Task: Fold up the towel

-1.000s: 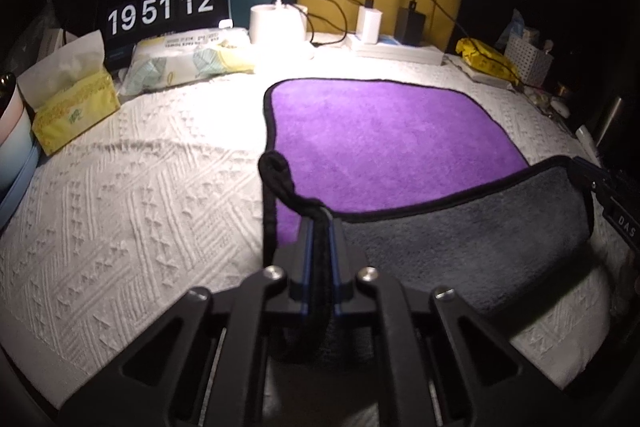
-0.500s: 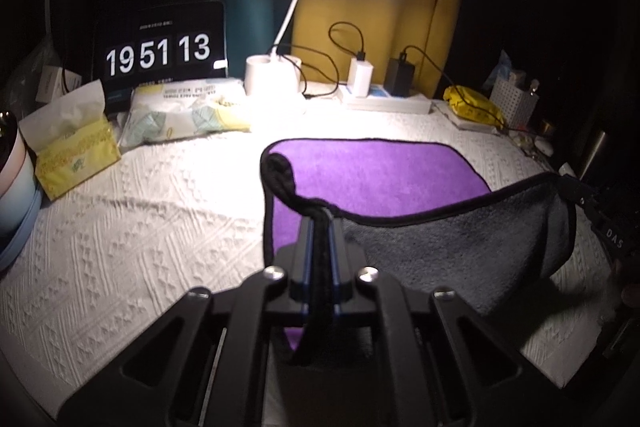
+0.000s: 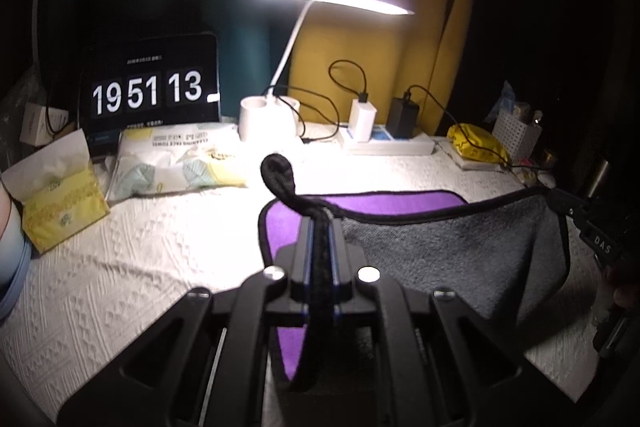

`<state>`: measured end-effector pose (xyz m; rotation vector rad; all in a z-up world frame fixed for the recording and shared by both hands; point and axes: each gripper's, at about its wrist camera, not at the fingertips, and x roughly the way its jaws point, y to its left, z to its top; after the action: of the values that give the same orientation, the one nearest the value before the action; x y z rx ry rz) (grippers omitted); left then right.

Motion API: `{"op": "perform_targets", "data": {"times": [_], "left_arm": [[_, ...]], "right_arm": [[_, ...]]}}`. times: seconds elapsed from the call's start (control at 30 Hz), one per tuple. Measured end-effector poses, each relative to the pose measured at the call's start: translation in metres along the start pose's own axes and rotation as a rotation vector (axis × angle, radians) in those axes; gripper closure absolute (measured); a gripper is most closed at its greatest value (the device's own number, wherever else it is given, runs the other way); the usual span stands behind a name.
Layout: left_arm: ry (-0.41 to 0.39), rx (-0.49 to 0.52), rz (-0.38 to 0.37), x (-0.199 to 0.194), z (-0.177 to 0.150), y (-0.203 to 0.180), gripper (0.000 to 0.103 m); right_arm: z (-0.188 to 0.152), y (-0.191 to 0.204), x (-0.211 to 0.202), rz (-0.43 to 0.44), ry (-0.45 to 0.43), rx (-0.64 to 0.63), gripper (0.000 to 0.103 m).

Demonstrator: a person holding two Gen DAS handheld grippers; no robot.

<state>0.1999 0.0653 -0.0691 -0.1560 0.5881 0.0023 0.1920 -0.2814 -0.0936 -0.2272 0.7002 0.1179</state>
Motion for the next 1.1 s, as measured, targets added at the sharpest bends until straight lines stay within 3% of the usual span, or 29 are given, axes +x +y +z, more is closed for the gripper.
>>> {"op": "perform_targets", "data": {"times": [0.7, 0.93, 1.1], "left_arm": [[0.01, 0.004, 0.039, 0.073, 0.028, 0.019, 0.096], [0.043, 0.022, 0.052, 0.103, 0.032, 0.018, 0.096], [0.108, 0.027, 0.061, 0.13, 0.03, 0.018, 0.096]], "right_arm": [[0.025, -0.005, 0.086, 0.02, 0.033, -0.058, 0.097], [0.017, -0.007, 0.113, -0.006, 0.055, -0.042, 0.097], [0.012, -0.012, 0.135, -0.025, 0.088, -0.018, 0.097]]}}
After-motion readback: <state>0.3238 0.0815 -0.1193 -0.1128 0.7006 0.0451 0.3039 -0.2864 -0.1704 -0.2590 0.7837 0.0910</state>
